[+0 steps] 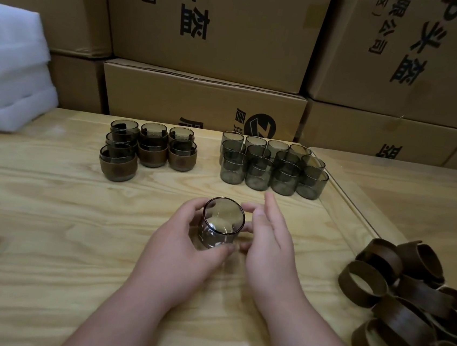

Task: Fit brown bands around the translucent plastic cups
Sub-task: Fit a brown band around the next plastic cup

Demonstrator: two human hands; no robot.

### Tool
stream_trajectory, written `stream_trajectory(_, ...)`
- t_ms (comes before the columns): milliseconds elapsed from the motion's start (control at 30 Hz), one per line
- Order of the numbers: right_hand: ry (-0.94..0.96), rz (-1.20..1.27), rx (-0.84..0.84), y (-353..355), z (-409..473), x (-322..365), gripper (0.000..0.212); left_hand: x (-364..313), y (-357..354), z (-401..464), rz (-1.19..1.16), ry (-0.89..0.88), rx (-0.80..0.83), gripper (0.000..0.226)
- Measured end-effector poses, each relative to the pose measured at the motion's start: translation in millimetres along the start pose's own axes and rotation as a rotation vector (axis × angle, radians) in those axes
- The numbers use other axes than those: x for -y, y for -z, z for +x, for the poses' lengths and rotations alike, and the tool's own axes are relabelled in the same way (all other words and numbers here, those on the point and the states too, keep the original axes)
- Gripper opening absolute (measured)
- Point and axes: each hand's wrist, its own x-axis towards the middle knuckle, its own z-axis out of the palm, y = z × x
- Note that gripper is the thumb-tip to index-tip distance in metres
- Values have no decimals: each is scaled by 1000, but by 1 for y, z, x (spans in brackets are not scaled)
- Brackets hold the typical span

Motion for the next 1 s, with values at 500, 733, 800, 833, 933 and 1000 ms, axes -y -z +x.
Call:
stream_trajectory(500,35,168,-4,6,2,-7,29,-3,-2,-2,-201,-8,-25,73)
stream_trajectory(733,35,158,21,5,1,-4,44,-8,-1,-3,-169,-38,-28,70)
stream_trajectory(800,37,142,33,4,0,-4,45,-9,0,-4,-142,-51,-28,70)
stream_trajectory(833,35,132,49,3,0,-3,47,-8,0,-4,-126,-62,-24,70)
stream_trajectory(933,11,121,108,2,-1,-1,52,-5,0,-3,-84,-95,-20,75)
stream_trajectory(1000,3,124,140,3,-1,0,52,-3,-1,-2,-79,-101,-25,77)
